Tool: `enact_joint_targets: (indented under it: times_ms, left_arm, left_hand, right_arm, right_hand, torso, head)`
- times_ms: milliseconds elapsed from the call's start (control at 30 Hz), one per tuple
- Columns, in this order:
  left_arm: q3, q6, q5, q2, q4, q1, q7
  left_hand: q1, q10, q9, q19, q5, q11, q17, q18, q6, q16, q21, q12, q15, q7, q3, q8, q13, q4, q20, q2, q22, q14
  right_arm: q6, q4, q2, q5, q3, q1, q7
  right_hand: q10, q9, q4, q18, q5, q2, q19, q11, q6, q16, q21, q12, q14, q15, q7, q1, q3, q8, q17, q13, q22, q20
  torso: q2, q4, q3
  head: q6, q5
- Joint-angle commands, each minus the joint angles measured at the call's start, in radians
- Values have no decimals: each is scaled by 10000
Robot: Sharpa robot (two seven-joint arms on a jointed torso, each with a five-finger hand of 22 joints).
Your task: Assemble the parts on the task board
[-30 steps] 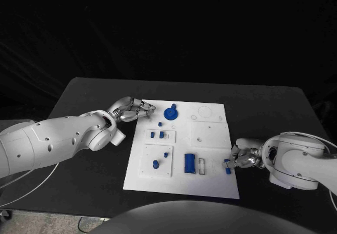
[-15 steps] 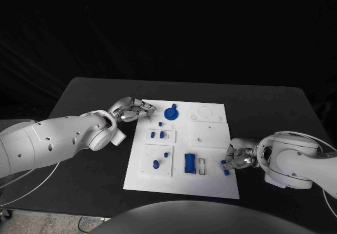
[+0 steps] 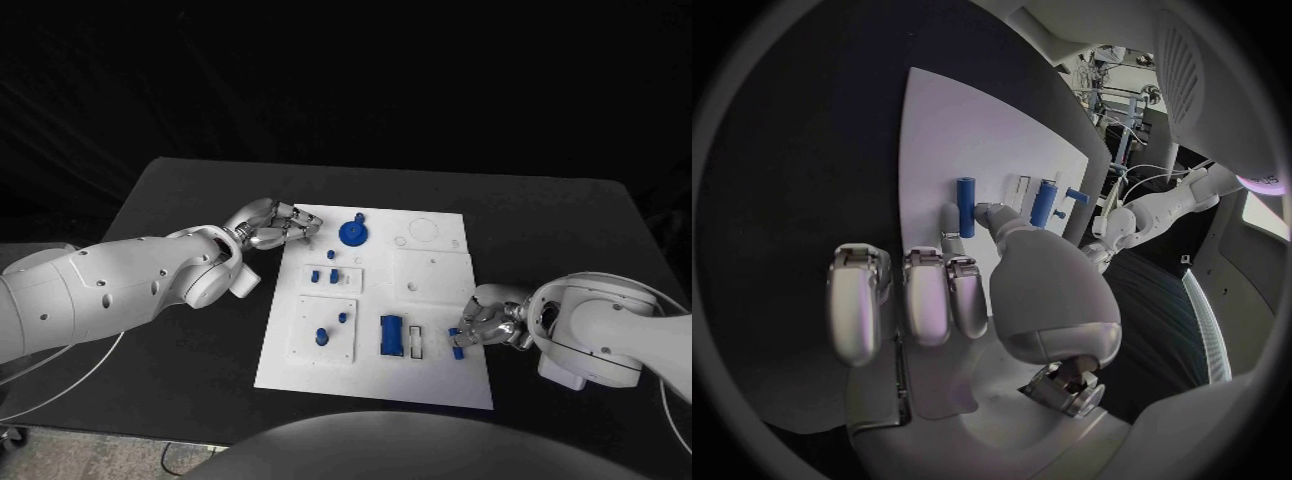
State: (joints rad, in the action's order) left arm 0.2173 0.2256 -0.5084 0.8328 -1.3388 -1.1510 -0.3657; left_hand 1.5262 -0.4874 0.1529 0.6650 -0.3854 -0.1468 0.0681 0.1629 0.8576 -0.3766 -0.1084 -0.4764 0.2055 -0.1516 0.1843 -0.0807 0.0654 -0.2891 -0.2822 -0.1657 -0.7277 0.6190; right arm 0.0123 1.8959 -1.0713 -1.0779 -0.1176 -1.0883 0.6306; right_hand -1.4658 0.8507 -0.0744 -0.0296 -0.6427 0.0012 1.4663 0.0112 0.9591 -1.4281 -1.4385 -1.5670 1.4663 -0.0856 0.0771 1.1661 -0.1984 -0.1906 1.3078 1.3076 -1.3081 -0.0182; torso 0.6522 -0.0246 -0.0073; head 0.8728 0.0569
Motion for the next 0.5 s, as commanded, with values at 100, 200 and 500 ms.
enact_joint_targets:
  times_ms: [100, 200, 500]
  left_arm:
    - [-5, -149, 54, -7, -15, 8, -29]
    - [-5, -144, 56, 0, -15, 10, -26]
    - [-4, -149, 59, -10, -11, 20, -15]
  left_hand:
    - [76, -47, -8, 39, -61, -47, -13, -158, 54, -49, -32, -42, 30, -36, 40, -68, 5, 14, 26, -27, 13, 13]
    - [76, -47, -8, 39, -61, -47, -13, -158, 54, -49, -32, -42, 30, -36, 40, -68, 5, 14, 26, -27, 13, 13]
    - [76, -47, -8, 39, -61, -47, -13, -158, 54, -49, -32, -42, 30, -36, 40, -68, 5, 14, 26, -27, 13, 13]
  right_arm:
    - [-425, -13, -8, 1619, -100, 107, -41]
    - [-521, 13, -29, 2170, -98, 70, -72]
    - [-660, 112, -4, 3235, -93, -225, -232]
  right_hand:
    - [-1050, -1310, 974, -13, -121, -30, 638, -99, 127, -79, -58, -38, 635, 51, -1, -169, -1021, 441, 156, 2632, -2218, -88]
    - [-1050, -1367, 972, -10, -165, -39, 643, -101, 171, -91, -73, -38, 638, 57, 1, -259, -1055, 449, 171, 2632, -2222, -94]
    - [-1050, -1439, 981, 1, -235, -51, 657, -94, 232, -123, -121, -38, 646, 60, -9, -362, -1102, 454, 218, 2632, -2237, -101]
  torso:
    - [-1, 5, 7]
    - [-3, 4, 10]
    - [0, 3, 1]
  head:
    - [-2, 34]
    - [-2, 41]
    - [-2, -4]
